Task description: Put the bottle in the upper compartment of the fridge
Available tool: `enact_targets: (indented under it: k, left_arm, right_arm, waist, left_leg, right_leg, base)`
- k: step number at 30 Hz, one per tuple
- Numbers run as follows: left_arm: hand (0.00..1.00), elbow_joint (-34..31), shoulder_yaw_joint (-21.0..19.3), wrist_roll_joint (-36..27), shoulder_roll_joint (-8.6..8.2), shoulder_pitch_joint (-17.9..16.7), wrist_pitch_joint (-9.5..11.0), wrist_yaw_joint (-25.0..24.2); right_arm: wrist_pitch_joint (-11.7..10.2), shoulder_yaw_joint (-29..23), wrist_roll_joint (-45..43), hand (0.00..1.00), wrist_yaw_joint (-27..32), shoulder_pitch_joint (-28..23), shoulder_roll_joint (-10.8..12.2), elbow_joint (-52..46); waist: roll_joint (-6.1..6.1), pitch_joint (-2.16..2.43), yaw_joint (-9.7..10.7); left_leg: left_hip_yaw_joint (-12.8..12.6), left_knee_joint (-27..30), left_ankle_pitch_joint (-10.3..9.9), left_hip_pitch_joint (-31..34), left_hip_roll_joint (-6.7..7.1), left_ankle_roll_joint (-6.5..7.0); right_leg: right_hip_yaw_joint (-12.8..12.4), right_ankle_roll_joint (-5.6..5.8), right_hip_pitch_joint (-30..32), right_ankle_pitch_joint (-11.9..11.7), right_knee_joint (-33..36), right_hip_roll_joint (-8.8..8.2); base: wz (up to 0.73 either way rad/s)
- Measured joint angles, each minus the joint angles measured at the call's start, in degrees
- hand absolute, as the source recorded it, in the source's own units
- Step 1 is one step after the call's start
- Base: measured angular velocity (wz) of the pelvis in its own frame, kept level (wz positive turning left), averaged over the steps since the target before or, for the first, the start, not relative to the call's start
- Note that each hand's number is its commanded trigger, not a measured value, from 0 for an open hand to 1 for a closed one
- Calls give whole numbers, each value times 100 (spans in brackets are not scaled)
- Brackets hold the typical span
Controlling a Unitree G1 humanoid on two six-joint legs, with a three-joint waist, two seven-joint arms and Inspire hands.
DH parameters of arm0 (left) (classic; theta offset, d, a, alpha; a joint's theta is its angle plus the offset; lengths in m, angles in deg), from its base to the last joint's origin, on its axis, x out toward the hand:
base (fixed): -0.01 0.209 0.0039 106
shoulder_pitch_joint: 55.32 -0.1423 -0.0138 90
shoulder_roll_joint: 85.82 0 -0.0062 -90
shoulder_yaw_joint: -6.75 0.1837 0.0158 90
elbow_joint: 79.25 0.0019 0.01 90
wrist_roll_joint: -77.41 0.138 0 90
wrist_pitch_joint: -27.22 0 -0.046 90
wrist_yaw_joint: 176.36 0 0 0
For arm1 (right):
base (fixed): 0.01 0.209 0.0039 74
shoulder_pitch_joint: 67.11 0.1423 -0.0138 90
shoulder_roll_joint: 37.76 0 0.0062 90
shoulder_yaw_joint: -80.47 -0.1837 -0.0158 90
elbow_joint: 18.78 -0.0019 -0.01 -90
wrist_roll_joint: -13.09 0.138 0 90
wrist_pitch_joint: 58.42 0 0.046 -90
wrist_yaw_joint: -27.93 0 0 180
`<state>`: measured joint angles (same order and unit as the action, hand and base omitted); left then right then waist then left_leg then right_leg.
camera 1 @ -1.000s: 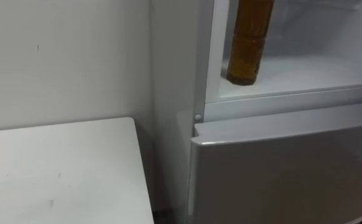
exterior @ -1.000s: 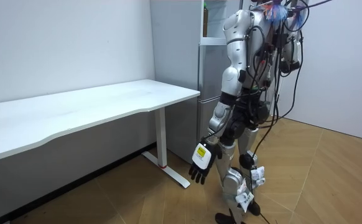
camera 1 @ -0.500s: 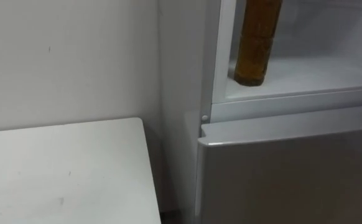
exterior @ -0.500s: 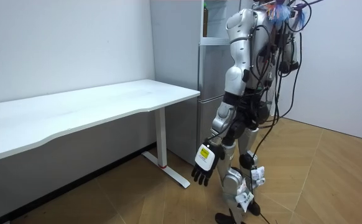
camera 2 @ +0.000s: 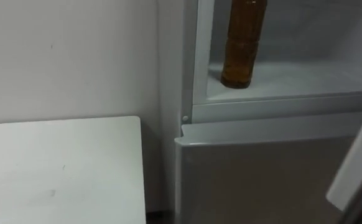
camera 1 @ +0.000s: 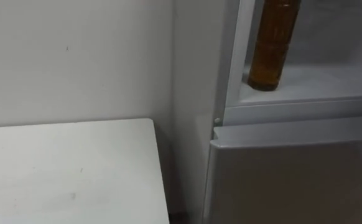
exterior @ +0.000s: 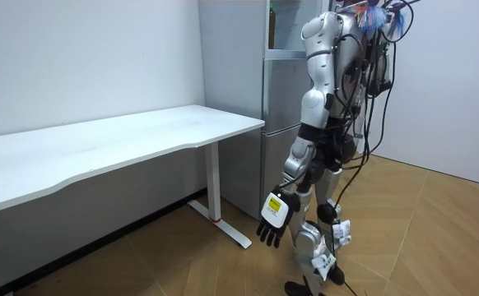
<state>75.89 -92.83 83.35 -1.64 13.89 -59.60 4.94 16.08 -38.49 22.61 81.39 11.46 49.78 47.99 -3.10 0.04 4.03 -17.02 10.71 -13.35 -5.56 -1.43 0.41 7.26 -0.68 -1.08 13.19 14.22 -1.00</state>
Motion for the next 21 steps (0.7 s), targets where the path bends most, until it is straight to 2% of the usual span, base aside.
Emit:
enact_targets:
  k: [9,16,21]
  left_arm:
    - [0,4,191,-17,8,0,-13,0]
    - [0,27,203,-9,8,3,-11,-24]
    - [0,57,204,7,12,3,-12,-31]
  right_arm:
    - [3,77,-88,0,-128,2,0,0]
    - [2,82,-104,0,-253,84,0,-2]
    - [0,221,-104,0,-365,120,-1,-4]
  waist:
    - [9,8,9]
    - [-41,7,-22]
    - [-60,-1,-115]
  left_leg:
    - [54,3,0,-7,-4,0]
    - [65,10,0,-28,-3,-1]
    - [86,9,0,-119,-3,0]
  right_leg:
    - [83,-10,-53,-7,-41,-6]
    - [88,-10,-90,-7,-48,-5]
    - [92,-9,-211,-11,-101,-2]
  base:
    - [3]
    - [0]
    - [1]
